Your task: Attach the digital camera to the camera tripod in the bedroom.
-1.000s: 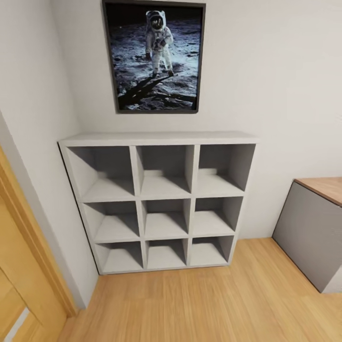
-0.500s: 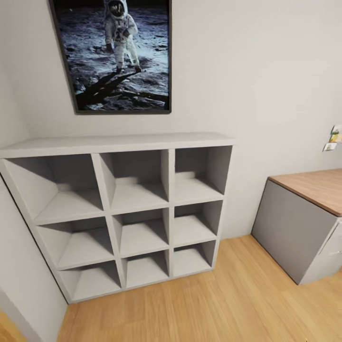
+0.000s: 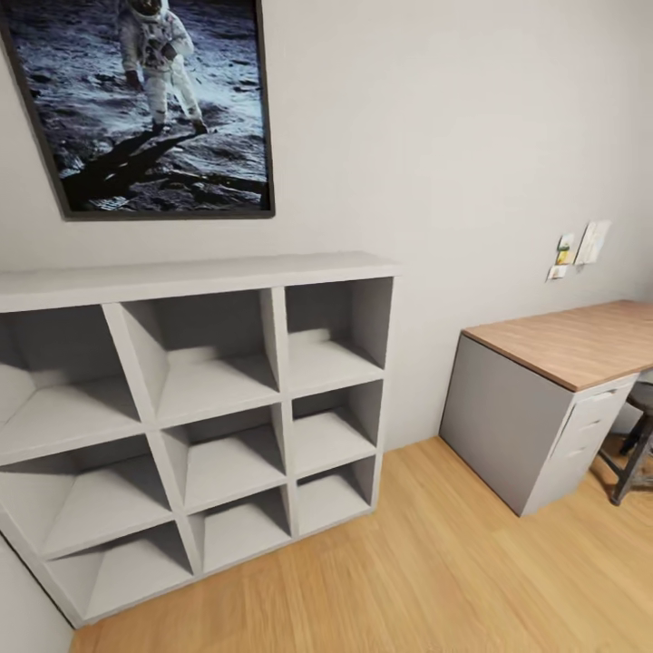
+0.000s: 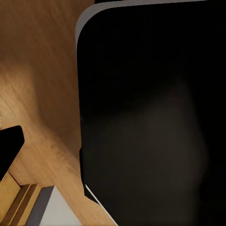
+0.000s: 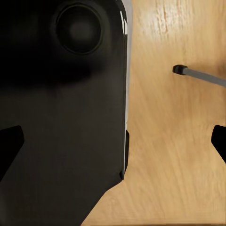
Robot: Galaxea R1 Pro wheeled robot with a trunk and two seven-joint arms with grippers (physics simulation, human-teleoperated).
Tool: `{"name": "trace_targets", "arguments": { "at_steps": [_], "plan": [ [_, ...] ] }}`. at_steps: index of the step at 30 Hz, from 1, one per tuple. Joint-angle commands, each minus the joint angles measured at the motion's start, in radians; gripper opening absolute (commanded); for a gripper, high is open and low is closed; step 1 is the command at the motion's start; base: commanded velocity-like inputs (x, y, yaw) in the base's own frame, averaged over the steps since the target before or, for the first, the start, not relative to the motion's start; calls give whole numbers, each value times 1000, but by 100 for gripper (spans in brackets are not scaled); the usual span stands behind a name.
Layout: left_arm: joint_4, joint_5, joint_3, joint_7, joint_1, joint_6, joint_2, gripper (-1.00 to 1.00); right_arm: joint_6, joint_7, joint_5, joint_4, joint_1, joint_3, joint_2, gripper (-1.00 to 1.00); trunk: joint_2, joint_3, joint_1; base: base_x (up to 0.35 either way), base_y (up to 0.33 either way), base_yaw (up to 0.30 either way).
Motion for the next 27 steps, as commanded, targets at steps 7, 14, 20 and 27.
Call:
{"name": "trace_targets", "arguments": {
  "at_steps": [7,14,20,27],
  "plan": [
    [-2,1,0,0,1,0,-1,100,-7,0,0,3,-1,1,0,100,0,-1,0,1,0,-300],
    [-2,1,1,0,1,1,0,100,-7,0,0,3,-1,0,0,100,0,-1,0,75,50,-300],
    [-2,0,1,0,1,2,0,100,-7,0,0,3,-1,0,0,100,0,-1,0,204,151,-300],
    [-2,1,1,-1,1,2,1,100,-7,0,0,3,-1,0,0,100,0,-1,0,287,153,-300]
  ]
}}
